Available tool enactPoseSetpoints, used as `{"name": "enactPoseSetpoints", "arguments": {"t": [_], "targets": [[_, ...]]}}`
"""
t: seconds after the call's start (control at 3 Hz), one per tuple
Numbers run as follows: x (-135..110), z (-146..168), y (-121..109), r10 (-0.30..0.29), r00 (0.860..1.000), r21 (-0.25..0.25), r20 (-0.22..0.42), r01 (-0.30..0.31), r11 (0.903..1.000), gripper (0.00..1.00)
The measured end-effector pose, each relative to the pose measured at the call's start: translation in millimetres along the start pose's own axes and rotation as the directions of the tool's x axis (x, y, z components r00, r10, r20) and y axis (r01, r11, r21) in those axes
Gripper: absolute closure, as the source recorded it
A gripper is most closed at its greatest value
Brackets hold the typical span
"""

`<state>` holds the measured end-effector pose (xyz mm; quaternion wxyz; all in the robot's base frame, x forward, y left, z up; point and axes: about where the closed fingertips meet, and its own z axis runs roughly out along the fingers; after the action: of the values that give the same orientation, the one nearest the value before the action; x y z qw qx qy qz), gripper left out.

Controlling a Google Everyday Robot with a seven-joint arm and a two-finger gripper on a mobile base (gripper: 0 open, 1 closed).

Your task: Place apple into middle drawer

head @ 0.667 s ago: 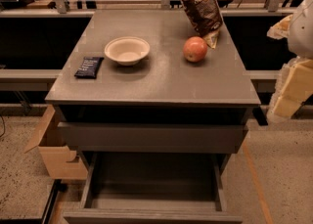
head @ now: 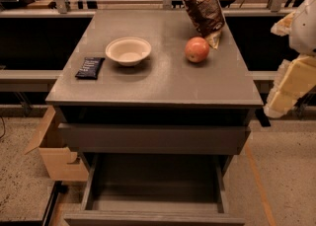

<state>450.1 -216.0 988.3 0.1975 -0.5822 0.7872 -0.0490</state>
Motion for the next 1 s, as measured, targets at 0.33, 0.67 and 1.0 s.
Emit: {"name": "enactPoseSetpoints", "arguments": {"t": [0.33,0.67,1.0], "targets": [[7.3,8.3,-31.3,0.066,0.992,0.038,0.108,-0.071,0.9967,0.00],[-1.3,24.0,-67.3,0.099,0.960,0.039,0.263,-0.114,0.9928,0.00],[-19.6,59.1,-99.9,0.124,0.916,0.002,0.381,-0.134,0.9909,0.00]]}}
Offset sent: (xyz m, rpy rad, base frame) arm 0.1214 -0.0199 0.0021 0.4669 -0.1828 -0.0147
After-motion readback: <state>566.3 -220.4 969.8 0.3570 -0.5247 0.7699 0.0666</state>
